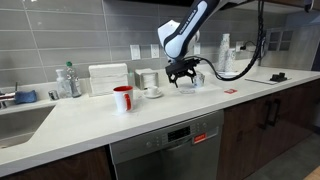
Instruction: Put the white sachet on top of the napkin on the coffee cup
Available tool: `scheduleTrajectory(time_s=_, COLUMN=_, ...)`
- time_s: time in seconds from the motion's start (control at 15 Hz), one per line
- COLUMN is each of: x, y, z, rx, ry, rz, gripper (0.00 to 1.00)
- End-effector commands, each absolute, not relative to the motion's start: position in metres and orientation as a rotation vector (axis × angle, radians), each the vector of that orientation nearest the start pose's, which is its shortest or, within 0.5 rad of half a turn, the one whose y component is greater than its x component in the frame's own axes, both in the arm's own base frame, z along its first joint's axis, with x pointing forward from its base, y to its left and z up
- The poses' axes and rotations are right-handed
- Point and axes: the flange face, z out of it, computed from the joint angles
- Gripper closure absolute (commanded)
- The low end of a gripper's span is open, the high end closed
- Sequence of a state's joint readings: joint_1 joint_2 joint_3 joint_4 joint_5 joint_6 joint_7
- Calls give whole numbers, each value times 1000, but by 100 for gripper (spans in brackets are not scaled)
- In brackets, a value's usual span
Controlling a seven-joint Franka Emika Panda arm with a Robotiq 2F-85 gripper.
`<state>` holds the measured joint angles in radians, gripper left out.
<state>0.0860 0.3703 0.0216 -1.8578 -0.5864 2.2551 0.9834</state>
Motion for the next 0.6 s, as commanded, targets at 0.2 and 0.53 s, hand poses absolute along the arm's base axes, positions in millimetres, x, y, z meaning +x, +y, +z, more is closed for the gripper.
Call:
scheduleTrajectory(time_s=0.2, x=659, y=45, z=305, rx=-3322, ry=945, rz=-533, gripper=0)
scheduleTrajectory(time_s=0.53, x=666, y=41, z=302, rx=-3307, ry=962, rz=-564, gripper=0)
